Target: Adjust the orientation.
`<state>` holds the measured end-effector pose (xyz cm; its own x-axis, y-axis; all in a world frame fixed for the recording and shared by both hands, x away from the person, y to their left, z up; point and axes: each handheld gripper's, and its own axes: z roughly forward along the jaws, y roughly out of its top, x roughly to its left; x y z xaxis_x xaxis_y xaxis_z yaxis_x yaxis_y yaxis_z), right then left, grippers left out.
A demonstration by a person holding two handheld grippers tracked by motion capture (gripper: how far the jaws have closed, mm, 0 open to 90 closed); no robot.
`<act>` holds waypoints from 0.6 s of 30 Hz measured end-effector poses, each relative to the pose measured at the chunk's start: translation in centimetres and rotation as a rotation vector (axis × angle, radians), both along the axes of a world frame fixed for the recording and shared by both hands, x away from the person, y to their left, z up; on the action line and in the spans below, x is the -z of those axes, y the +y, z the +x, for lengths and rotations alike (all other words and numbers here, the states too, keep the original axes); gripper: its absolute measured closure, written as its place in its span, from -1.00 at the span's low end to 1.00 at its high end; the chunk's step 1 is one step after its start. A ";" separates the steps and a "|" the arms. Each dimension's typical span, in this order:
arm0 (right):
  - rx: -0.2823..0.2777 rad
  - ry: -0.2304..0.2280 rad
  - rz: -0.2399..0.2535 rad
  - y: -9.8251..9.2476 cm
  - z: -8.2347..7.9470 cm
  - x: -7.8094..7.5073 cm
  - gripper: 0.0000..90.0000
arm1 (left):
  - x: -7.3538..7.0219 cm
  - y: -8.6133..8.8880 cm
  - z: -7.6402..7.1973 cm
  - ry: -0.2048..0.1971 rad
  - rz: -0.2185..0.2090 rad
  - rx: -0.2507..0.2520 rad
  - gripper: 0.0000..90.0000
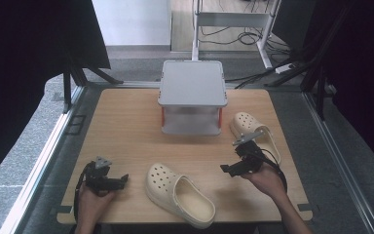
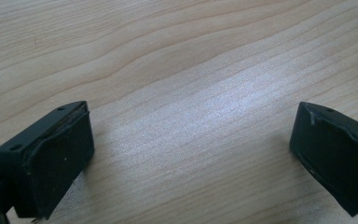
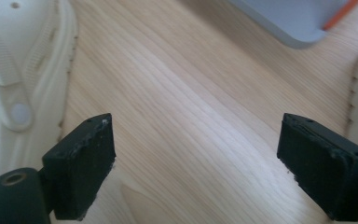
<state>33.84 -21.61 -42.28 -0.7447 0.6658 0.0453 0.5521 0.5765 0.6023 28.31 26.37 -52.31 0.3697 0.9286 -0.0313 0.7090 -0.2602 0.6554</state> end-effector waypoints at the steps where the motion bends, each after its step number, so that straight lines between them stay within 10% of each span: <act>1: 0.000 0.000 0.000 0.0 0.0 0.0 -0.76 | 0.0 0.0 0.0 0.000 0.000 0.000 -1.00; 18: 0.212 0.004 0.025 -6.7 1.8 -0.9 -0.77 | 0.0 0.0 0.0 0.000 0.000 0.000 -1.00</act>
<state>35.66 -28.31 -41.37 -0.5878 0.8063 0.0664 0.6619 0.4321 0.6125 28.31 26.37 -52.31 0.3695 0.9287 -0.0313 0.7092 -0.2601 0.6552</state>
